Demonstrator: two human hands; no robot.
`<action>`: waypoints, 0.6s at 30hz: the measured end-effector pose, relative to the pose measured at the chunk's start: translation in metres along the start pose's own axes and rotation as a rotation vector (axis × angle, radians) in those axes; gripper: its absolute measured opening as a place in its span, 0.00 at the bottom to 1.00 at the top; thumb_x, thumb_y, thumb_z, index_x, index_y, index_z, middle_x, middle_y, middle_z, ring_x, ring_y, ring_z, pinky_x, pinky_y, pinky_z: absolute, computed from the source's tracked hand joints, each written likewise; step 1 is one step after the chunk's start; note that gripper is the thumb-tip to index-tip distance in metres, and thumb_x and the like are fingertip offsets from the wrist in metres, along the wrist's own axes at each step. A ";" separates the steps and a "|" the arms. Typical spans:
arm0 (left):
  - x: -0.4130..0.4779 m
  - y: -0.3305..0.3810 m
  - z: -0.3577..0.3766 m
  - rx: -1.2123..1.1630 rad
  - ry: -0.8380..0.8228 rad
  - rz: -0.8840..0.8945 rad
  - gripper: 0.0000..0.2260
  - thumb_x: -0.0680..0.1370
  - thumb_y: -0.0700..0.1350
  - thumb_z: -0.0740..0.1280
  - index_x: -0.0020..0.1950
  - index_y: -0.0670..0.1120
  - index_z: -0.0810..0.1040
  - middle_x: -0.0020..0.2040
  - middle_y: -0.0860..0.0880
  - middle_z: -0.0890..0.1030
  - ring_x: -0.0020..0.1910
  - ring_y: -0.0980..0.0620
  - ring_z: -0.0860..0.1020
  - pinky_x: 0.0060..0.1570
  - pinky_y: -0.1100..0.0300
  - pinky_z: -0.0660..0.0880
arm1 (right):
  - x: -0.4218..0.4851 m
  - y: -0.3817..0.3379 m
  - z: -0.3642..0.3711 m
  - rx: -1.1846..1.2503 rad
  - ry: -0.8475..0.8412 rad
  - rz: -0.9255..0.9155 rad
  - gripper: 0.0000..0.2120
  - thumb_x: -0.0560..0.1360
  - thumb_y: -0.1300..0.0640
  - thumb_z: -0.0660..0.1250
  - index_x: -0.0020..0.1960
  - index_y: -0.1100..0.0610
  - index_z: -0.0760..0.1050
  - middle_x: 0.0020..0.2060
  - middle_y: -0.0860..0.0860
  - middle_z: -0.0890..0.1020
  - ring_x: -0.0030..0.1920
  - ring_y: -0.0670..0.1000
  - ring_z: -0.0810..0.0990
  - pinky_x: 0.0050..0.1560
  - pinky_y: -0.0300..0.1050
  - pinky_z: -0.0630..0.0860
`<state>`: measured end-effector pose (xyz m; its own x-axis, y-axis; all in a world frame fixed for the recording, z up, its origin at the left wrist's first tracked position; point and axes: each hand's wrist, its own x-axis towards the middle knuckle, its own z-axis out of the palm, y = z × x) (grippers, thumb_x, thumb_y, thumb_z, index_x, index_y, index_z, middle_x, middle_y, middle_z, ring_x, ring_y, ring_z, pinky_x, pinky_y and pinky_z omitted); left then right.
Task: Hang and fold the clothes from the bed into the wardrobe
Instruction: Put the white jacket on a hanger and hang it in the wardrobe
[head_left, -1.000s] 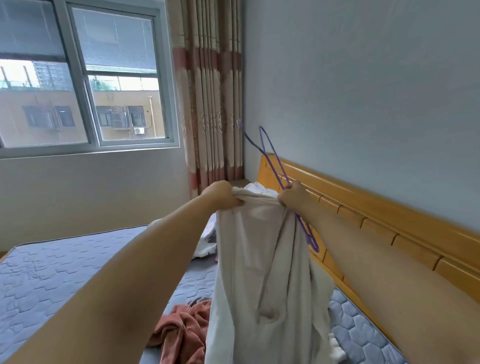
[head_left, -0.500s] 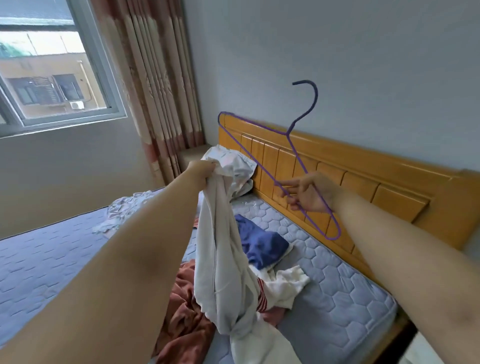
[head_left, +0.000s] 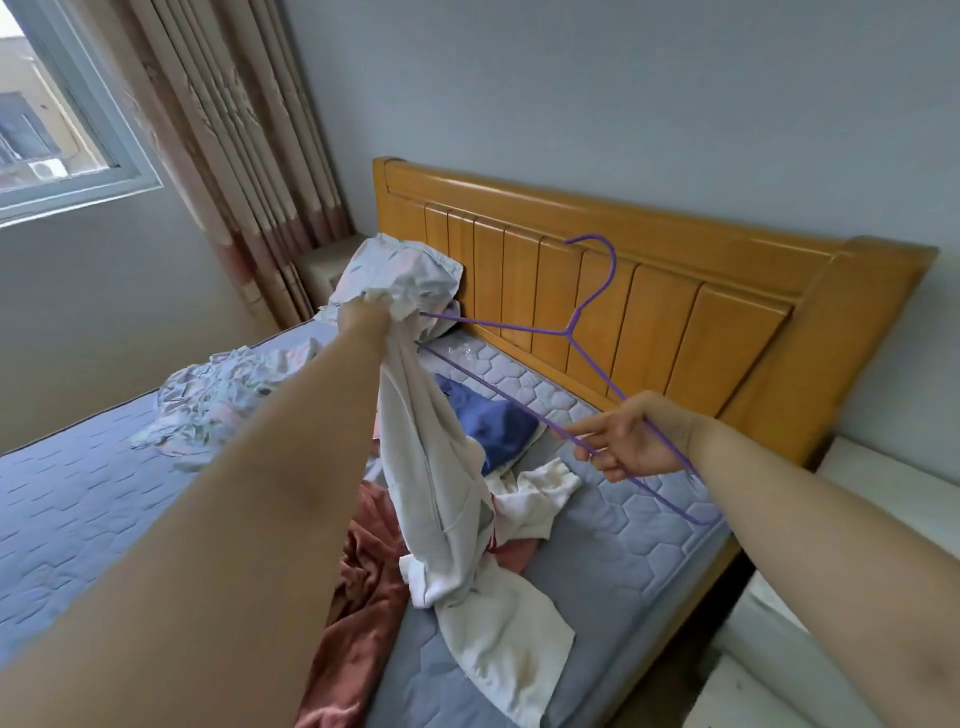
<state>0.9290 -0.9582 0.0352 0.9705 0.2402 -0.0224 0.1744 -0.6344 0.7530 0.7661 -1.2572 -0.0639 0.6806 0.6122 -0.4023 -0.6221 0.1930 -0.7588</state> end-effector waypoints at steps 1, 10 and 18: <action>0.001 -0.008 0.005 0.113 0.017 0.065 0.22 0.80 0.42 0.63 0.73 0.42 0.64 0.72 0.44 0.66 0.71 0.47 0.66 0.59 0.62 0.70 | -0.003 0.003 -0.003 -0.002 -0.012 0.005 0.32 0.58 0.64 0.64 0.64 0.64 0.74 0.45 0.58 0.75 0.36 0.52 0.67 0.37 0.45 0.65; -0.011 -0.039 0.037 0.023 -0.117 0.132 0.15 0.79 0.35 0.59 0.64 0.35 0.73 0.63 0.37 0.76 0.64 0.40 0.73 0.52 0.56 0.69 | 0.008 0.020 -0.005 -0.096 -0.052 0.148 0.34 0.61 0.63 0.61 0.68 0.65 0.68 0.43 0.57 0.75 0.34 0.50 0.68 0.36 0.44 0.67; -0.064 -0.013 0.051 -0.112 -0.375 0.316 0.11 0.78 0.34 0.57 0.48 0.44 0.78 0.37 0.50 0.73 0.36 0.56 0.70 0.32 0.71 0.67 | 0.042 0.028 0.012 -0.112 0.069 0.179 0.24 0.61 0.63 0.60 0.57 0.64 0.73 0.41 0.57 0.75 0.32 0.50 0.67 0.33 0.43 0.65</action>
<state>0.8731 -1.0027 -0.0072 0.9696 -0.2446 -0.0006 -0.1372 -0.5459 0.8266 0.7727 -1.2170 -0.0958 0.5902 0.5746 -0.5670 -0.6914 -0.0027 -0.7224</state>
